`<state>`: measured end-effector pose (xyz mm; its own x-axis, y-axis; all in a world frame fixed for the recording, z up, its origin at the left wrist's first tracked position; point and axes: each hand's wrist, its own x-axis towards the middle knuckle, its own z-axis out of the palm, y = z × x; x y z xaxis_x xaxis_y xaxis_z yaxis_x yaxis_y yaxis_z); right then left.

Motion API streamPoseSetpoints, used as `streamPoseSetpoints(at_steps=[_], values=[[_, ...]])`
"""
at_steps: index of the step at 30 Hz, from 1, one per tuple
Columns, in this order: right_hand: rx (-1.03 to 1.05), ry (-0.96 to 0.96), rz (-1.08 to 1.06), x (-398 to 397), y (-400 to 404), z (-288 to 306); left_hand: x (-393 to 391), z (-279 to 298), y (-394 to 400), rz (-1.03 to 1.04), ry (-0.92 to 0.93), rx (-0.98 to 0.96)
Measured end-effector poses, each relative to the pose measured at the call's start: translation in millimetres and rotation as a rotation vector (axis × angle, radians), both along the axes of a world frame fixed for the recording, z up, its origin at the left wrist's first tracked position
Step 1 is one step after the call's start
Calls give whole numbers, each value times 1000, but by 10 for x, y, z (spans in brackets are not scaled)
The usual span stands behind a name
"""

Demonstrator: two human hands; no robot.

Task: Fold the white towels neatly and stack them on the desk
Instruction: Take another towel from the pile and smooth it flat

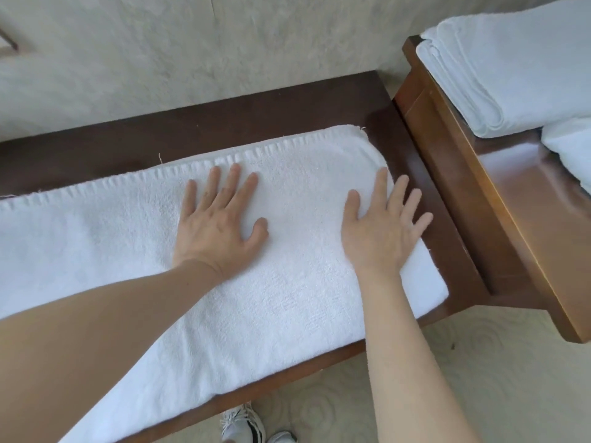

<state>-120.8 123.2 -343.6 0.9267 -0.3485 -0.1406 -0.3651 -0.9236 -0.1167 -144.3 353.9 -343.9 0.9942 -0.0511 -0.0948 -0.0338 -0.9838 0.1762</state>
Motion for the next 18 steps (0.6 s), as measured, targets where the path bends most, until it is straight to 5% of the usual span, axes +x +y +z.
streamPoseSetpoints(at_steps=[3, 9, 18], values=[[-13, 24, -182, -325, 59, 81, 3, 13, -11, 8, 7, -4], [78, -58, 289, -831, 582, -18, -8, 20, -19, 10, -4, -5], [136, -1, -97, -713, 131, 105, -7, 27, 2, -2, -6, -3]])
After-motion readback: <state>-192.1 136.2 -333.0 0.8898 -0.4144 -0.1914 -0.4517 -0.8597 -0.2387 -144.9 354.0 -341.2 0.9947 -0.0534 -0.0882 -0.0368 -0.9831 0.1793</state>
